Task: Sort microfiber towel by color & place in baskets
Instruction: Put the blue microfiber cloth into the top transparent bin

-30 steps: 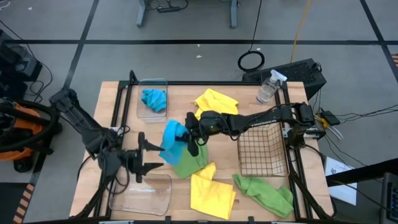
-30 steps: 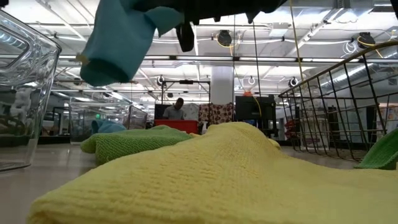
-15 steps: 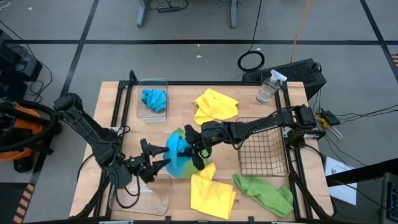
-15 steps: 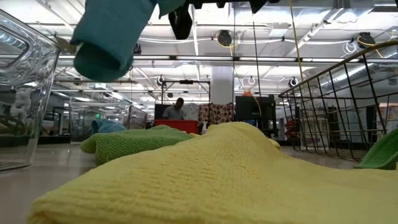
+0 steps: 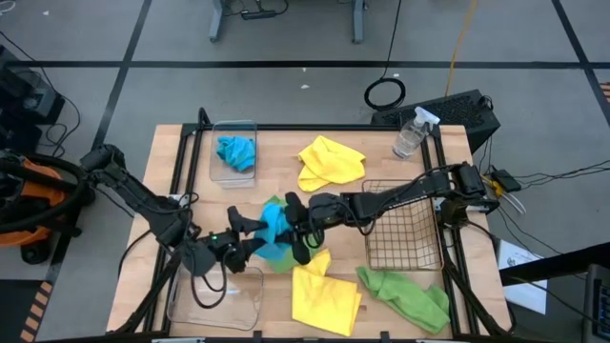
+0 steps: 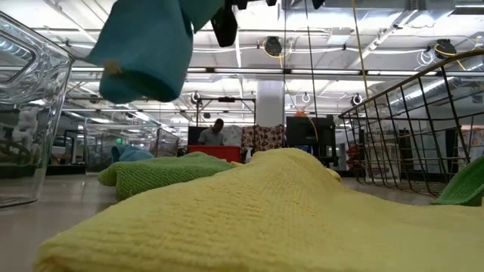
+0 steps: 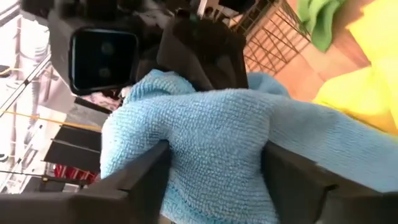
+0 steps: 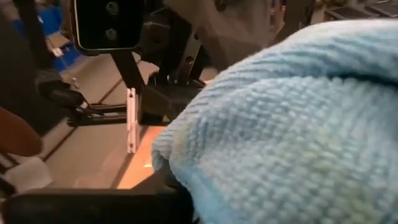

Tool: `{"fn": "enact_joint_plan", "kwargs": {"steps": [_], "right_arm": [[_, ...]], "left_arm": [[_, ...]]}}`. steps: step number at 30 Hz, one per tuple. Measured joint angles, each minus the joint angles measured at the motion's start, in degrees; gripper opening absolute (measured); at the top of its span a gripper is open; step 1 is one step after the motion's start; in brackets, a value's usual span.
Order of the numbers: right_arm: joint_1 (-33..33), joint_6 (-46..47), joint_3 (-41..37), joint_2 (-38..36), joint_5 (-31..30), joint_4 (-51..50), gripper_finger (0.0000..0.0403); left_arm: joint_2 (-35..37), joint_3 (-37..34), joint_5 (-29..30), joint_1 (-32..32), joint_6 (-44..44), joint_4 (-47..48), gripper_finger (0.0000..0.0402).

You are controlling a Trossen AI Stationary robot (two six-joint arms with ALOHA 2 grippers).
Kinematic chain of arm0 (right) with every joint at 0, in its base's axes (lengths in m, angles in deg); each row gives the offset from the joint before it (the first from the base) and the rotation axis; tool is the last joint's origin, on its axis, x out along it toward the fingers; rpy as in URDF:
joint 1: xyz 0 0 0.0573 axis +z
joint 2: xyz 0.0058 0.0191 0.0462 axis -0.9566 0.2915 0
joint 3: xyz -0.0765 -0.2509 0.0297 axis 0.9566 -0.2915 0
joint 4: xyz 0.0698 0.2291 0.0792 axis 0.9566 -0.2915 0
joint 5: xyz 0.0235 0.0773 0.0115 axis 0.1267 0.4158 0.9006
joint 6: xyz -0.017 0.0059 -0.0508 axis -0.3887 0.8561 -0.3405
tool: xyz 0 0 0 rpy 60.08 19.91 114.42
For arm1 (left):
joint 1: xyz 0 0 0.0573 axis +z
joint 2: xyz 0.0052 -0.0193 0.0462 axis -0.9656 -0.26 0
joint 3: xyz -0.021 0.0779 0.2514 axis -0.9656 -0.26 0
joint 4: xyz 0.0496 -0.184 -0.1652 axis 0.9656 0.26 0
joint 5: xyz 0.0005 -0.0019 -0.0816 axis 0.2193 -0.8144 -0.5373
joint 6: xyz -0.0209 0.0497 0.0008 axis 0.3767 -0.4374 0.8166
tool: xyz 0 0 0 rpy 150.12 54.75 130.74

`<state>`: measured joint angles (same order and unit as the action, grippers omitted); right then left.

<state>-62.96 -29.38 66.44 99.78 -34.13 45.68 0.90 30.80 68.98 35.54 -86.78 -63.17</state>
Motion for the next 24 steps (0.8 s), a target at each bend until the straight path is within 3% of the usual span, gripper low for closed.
{"fn": "enact_joint_plan", "kwargs": {"steps": [6, 7, 16, 20, 24], "right_arm": [[0.49, -1.8, 0.0, -0.05, -1.53, -1.97, 0.0192], [0.55, -1.96, 0.0, -0.45, -1.87, -2.94, 0.0207], [3.94, -7.69, 0.01, -5.31, -18.09, -19.21, 0.0308], [6.88, -10.52, 0.02, -7.56, -20.9, -23.93, 0.0318], [9.58, -10.43, 0.02, -7.76, -21.05, -24.3, 0.0303]], "left_arm": [[0.01, 0.0, 0.61, 0.01, -0.91, 0.81, 0.0038], [0.01, 0.0, 0.63, 0.01, -0.92, 0.83, 0.0022], [0.13, 0.0, 1.56, 0.03, -0.91, 0.85, 0.0012], [0.36, 0.0, 2.63, 0.1, -0.87, 0.72, 0.0008], [0.97, 0.0, 4.24, 0.38, -0.02, 0.37, 0.001]]}}
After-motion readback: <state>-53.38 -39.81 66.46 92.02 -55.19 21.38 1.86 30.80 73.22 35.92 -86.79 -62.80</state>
